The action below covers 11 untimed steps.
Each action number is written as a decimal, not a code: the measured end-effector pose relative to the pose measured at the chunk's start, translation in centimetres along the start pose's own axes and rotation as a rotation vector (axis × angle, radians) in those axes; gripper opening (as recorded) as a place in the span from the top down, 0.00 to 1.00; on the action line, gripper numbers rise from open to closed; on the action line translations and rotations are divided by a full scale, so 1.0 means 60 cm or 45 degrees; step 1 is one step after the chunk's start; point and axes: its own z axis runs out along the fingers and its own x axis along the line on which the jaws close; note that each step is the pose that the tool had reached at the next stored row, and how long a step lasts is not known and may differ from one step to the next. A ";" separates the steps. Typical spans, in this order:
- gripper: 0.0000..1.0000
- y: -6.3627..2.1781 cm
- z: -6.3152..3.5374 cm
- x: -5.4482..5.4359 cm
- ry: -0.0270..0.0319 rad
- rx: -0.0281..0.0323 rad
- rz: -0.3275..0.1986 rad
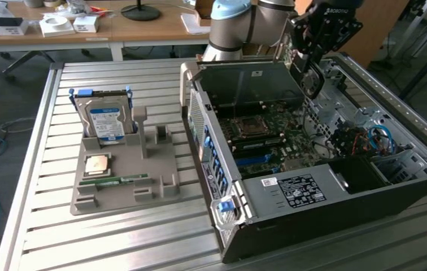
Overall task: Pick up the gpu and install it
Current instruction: 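Pick up the gpu and move the gpu toward the slot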
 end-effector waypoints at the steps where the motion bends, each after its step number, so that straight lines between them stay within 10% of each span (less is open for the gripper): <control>1: 0.74 0.000 0.000 -0.003 0.0002 0.0000 -0.003; 11: 0.74 0.001 0.001 -0.020 0.0011 0.0000 -0.008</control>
